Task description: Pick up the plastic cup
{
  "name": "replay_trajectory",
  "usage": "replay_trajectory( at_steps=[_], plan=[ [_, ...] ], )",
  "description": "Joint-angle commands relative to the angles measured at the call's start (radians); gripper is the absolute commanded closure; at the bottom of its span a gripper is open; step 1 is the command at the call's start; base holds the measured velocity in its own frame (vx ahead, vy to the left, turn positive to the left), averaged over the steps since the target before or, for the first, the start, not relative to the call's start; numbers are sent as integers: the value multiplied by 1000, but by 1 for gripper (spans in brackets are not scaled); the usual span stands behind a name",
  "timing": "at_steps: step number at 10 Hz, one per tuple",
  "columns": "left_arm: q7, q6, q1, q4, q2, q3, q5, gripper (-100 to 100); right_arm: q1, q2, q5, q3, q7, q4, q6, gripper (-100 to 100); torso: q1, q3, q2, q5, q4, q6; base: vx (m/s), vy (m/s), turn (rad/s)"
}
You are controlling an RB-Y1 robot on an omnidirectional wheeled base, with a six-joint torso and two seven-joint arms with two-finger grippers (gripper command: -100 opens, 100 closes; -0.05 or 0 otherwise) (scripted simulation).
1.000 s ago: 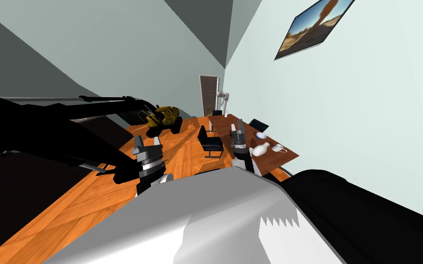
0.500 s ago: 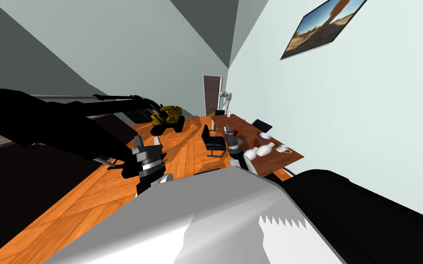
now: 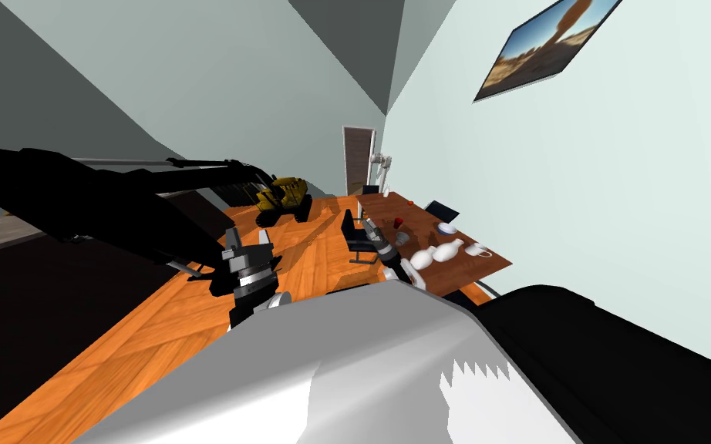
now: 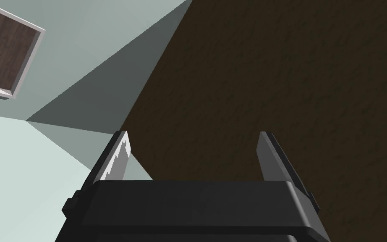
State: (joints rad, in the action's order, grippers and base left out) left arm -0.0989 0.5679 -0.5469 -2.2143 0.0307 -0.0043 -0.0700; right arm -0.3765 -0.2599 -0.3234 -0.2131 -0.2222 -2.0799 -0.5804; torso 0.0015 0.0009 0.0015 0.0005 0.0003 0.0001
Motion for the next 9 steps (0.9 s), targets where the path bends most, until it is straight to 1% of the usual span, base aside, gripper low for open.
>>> replay_trajectory(
  at_steps=[1, 2, 3, 4, 5, 6, 7, 8, 9],
  plan=[
    [0, 0, 0, 0, 0, 0, 0, 0, 16, -10, -26, -16, -20, 32, -4, -100, 0, 0, 0, 0, 0, 0, -14, 17, 3],
    [0, 0, 0, 0, 0, 0, 0, 0, 47, -42, -69, -38, -50, 68, -15, -100, 0, 0, 0, 0, 0, 0, -8, 15, 1],
    [0, 0, 0, 0, 0, 0, 0, 0, 47, -42, -69, -38, -50, 79, -15, -100, -1, 0, -1, 0, 0, 0, -3, 12, 1],
    [0, 0, 0, 0, 0, 0, 0, 0, 79, -74, -112, -60, -81, 114, -26, -100, -1, -1, -1, 0, 0, 0, 4, 16, -4],
    [0, 0, 0, 0, 0, 0, 0, 0, 79, -74, -114, -60, -81, 127, -26, -100, -1, -1, -2, 0, 0, 0, 3, 14, -1],
    [0, 0, 0, 0, 0, 0, 0, 0, 113, -106, -156, -84, -111, 173, -38, -100, -1, -1, -2, 0, 0, 0, 4, 13, -8],
    [0, 0, 0, 0, 0, 0, 0, 0, 147, -138, -184, -109, -142, 207, -49, -100, -1, -1, -2, 0, 0, 0, 11, 19, -14],
    [0, 0, 0, 0, 0, 0, 0, 0, 147, -138, -207, -109, -142, 228, -49, -100, -1, -1, -2, 0, 0, 0, 13, 10, -4],
    [0, 0, 0, 0, 0, 0, 0, 0, 183, -170, -239, -135, -173, 265, -61, -100, -1, -1, -2, 0, -1, 0, 15, 7, -15]
  ],
)
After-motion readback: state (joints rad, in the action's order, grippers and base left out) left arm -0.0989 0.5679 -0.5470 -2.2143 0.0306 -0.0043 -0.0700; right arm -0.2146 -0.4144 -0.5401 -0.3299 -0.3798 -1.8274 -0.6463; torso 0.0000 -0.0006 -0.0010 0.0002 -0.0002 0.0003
